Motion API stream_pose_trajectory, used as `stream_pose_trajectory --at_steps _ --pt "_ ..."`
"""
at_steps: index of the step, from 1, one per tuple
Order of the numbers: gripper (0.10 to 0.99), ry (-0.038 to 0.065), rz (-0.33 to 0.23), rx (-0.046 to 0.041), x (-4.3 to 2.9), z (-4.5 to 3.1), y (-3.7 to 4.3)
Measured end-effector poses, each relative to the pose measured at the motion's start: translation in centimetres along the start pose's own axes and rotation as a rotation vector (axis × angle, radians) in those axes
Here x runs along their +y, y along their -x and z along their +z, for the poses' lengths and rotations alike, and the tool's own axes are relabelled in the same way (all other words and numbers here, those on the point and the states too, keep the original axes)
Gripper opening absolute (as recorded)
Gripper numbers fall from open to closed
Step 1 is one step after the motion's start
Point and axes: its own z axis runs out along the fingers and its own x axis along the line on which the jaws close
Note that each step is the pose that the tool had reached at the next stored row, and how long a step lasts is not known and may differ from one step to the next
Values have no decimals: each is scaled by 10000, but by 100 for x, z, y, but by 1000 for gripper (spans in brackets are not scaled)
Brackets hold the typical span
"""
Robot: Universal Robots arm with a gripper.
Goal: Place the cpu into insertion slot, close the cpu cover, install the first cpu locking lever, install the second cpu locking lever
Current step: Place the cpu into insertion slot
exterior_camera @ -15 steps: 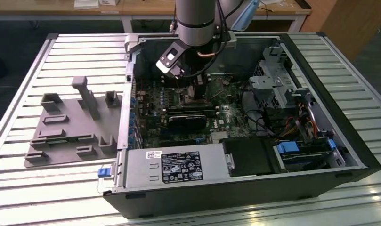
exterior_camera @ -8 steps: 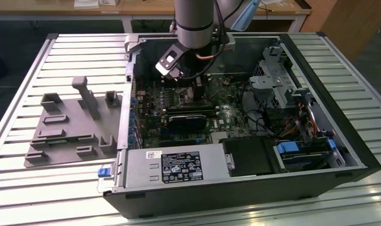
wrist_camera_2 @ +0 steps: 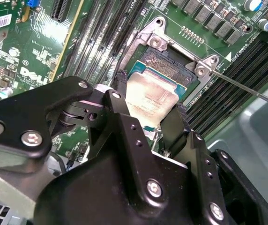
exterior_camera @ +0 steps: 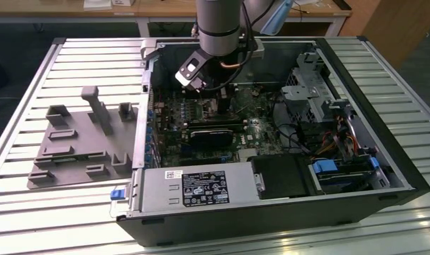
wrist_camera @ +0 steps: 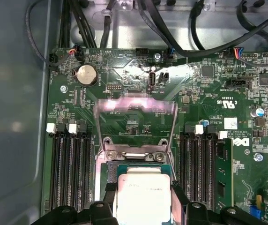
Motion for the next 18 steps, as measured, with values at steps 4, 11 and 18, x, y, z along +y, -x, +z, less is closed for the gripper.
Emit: stream_pose_trajectory --at_steps 4,11,18 --pt "537 0 0 -20 -7 22 -2" --pt "537 0 -3 -43 -30 80 -17" --pt "537 -1 -5 -64 -37 130 -30"
